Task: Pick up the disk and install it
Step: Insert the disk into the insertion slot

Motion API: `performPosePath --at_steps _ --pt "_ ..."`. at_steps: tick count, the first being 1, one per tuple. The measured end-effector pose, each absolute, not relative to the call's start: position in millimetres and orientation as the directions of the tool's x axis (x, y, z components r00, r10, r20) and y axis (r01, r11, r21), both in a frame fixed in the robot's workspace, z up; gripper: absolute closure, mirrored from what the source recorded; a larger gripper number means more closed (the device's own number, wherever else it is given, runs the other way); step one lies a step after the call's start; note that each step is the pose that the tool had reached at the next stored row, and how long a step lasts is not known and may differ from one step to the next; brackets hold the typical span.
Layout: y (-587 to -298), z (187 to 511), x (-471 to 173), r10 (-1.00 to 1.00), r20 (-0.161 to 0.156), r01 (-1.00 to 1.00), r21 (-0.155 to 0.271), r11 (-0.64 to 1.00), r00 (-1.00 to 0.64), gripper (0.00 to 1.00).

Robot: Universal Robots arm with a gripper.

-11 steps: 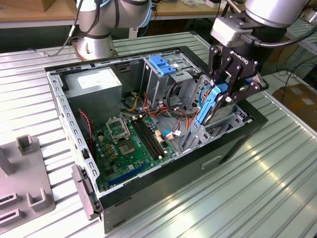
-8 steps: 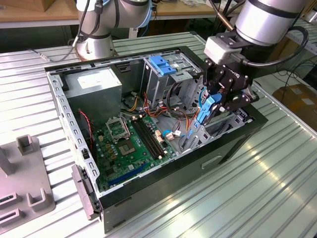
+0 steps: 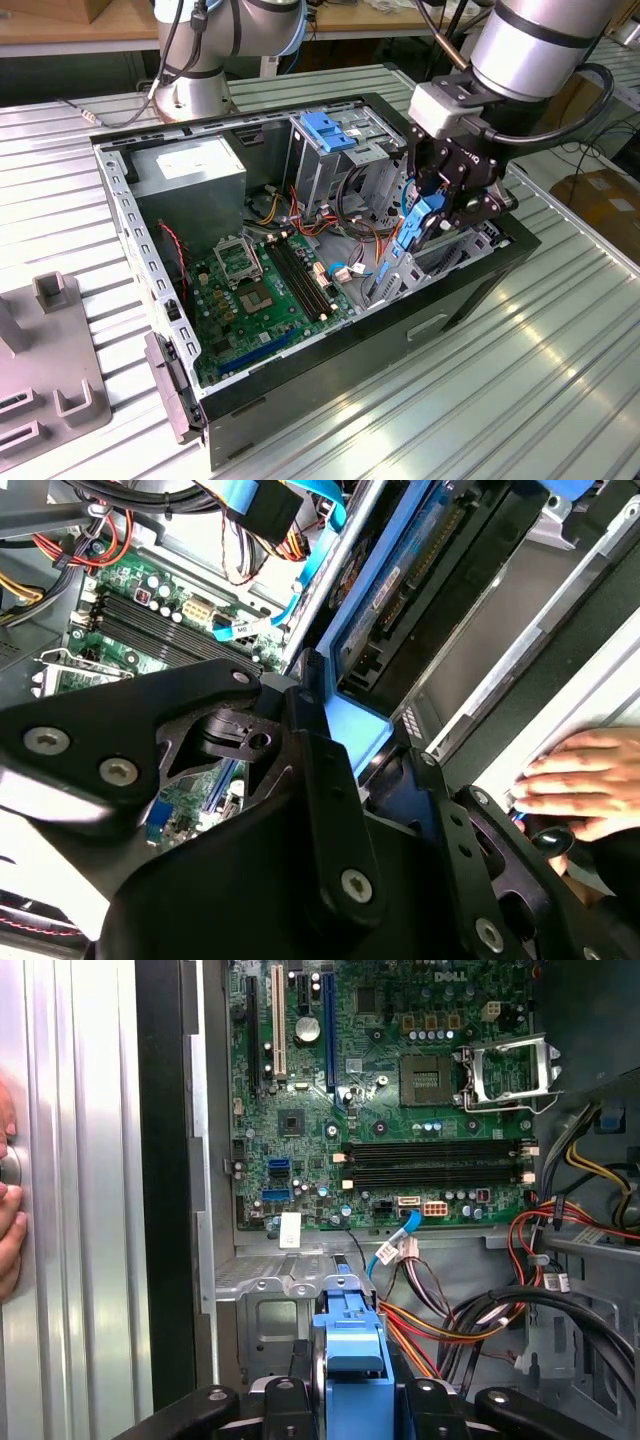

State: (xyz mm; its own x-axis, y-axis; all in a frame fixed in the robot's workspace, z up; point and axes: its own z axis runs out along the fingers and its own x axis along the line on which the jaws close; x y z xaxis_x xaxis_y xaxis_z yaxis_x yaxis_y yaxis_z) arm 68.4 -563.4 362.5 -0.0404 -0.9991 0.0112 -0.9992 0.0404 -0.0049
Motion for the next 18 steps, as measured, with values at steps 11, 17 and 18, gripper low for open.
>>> performPosePath --at_steps 11,17,18 --pt "-563.4 360.0 68.4 -0.999 0.011 -0.999 -0.005 0.04 -0.04 0.76" --pt "-563.4 359.0 68.4 -0.999 0.011 -0.999 -0.005 0.04 -0.04 0.9" --pt "-563.4 358.8 68.4 -0.999 0.011 -0.999 -0.005 0.04 -0.04 0.9"
